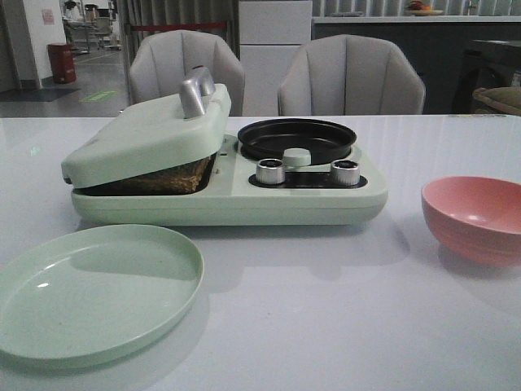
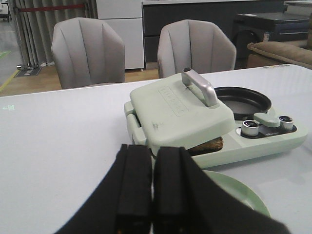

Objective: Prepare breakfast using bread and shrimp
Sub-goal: 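Release the handle and withdraw the left gripper, then grasp the rim of the pink shrimp bowl with the right gripper and lift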

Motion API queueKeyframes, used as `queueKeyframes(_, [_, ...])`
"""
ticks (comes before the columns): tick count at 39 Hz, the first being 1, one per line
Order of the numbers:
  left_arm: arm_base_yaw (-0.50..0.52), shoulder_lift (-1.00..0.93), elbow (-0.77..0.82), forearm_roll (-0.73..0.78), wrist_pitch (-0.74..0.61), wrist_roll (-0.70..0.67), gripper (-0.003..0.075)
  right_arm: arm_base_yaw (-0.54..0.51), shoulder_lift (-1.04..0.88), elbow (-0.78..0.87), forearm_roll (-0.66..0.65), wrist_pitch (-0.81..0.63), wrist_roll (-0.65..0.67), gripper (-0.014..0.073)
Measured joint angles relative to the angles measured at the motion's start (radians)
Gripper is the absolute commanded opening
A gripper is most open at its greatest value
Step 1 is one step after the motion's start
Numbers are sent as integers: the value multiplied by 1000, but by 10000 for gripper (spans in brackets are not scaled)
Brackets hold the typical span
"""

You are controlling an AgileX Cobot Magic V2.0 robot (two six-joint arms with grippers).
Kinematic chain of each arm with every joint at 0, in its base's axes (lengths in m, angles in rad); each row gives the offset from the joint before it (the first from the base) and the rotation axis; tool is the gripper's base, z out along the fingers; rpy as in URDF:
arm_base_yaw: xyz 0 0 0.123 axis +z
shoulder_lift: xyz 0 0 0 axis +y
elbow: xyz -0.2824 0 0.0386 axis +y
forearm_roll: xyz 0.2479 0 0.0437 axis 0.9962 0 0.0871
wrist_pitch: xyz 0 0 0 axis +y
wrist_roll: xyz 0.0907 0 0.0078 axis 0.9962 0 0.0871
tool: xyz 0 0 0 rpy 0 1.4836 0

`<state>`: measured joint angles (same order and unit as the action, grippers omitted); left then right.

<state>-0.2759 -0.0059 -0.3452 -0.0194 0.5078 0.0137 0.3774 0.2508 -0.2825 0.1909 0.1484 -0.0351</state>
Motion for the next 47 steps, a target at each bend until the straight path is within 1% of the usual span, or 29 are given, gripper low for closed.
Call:
queueKeyframes(8, [0,0,0,0,0,0,113,-4,254,-86,-1,13,0,531])
queueKeyframes(12, [0,0,0,0,0,0,114,-25,355,-125,-1,13,0,531])
queueKeyframes(16, [0,0,0,0,0,0,113,-83,463,-182,-1,34,0,531])
queueKeyframes(22, [0,0,0,0,0,0,114,-225,638,-309,-1,133,0,531])
queueKeyframes(28, [0,0,0,0,-2,0,114,-330,828,-415,3,206,0,531])
queueKeyframes(35, [0,0,0,0,2,0,114,-391,1034,-531,8,270,0,531])
queueKeyframes(47, [0,0,0,0,4,0,114,-434,1296,-724,-1,350,-2,531])
